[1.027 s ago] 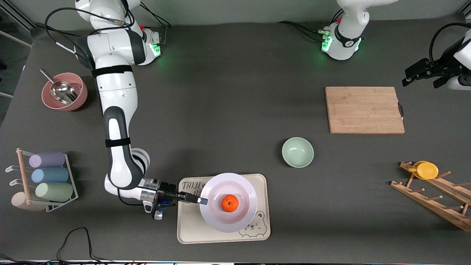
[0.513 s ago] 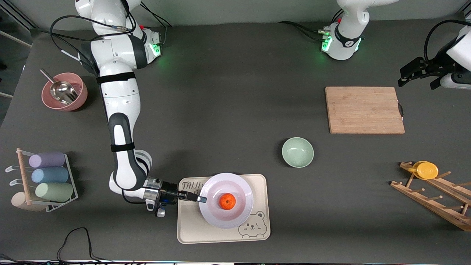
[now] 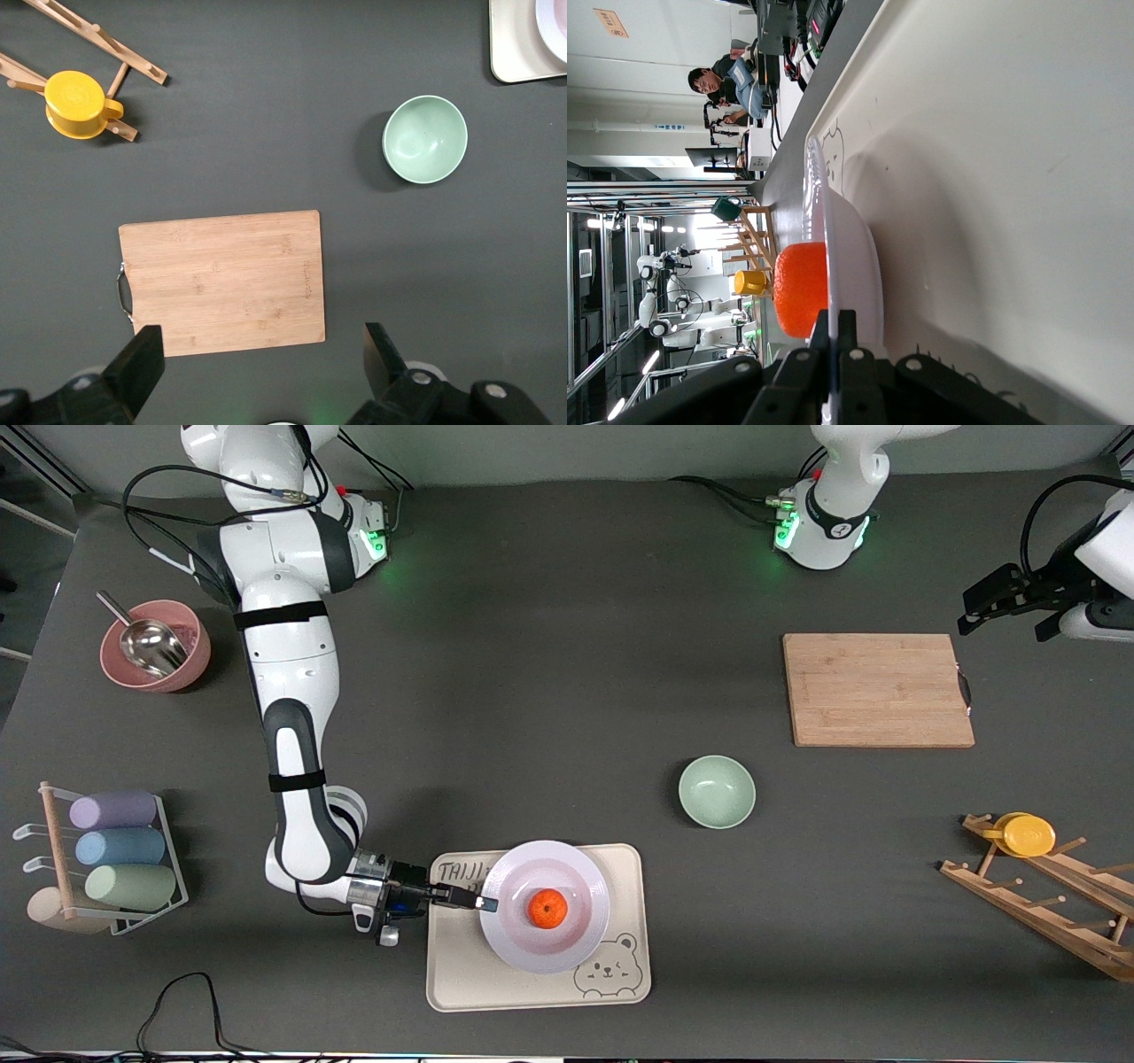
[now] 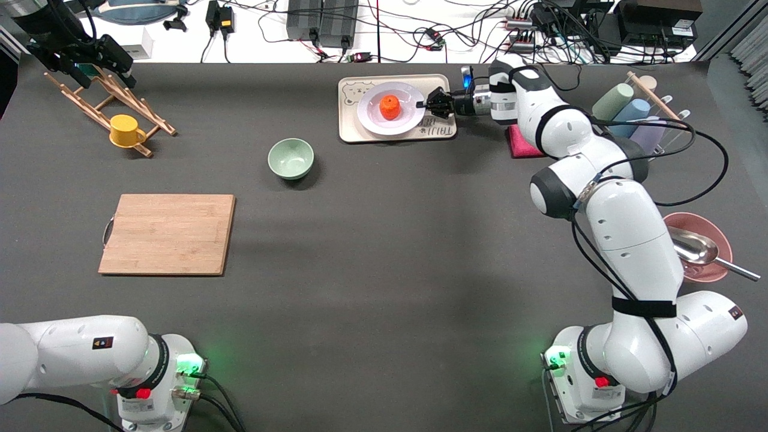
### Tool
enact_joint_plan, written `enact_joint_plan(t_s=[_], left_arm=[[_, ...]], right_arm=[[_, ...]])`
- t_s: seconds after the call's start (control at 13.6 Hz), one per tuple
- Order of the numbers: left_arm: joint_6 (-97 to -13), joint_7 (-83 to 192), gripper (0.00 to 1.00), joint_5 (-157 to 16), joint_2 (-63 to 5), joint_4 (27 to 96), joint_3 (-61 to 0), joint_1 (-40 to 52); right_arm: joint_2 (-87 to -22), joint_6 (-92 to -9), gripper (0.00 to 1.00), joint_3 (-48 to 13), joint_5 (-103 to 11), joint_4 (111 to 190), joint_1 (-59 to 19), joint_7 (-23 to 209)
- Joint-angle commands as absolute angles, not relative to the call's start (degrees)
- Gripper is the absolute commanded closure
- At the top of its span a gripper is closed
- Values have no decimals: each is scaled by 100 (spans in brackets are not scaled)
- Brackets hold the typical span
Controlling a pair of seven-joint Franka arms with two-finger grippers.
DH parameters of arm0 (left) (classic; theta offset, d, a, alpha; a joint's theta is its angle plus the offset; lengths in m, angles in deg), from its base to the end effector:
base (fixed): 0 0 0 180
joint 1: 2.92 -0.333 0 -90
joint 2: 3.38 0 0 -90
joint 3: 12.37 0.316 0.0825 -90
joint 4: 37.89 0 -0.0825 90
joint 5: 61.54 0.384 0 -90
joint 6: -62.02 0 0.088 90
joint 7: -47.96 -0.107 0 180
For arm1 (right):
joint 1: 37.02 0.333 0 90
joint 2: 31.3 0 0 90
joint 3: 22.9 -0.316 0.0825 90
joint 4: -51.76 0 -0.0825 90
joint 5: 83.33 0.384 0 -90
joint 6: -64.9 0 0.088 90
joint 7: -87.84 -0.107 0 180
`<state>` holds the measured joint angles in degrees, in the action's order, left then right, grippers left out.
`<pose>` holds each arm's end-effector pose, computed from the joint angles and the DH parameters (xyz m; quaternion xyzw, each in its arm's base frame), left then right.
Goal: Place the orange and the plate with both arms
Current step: 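Open the right gripper to release the plate rim on the tray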
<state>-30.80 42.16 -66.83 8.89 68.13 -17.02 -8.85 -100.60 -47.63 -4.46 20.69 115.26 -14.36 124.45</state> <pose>0.4887 -0.0024 0.6080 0.9986 -0.0358 -0.0061 0.0379 0.7392 0.2050 0.1006 -0.8180 0.0759 -0.0637 0.5667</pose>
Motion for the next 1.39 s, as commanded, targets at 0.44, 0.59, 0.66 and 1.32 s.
enact_joint_plan(t_s=[0.44,0.59,0.66,1.32], left_arm=[[-3036,4260,0,-6673,840,6696,-1703,-881],[-3036,4260,0,-6673,840,6705,-1694,-881],[-3036,4260,0,-6673,840,6705,-1694,-890],[-3027,4260,0,-6673,814,6705,-1694,-934]], right_arm=[[-10143,-4751,25,-488,2082,11399,-1504,12510],[-10117,-4751,25,-480,2047,11399,-1496,12467],[-10100,-4769,25,-471,2003,11399,-1496,12440],[-9135,-4681,18,-445,-252,11617,-1925,11544]])
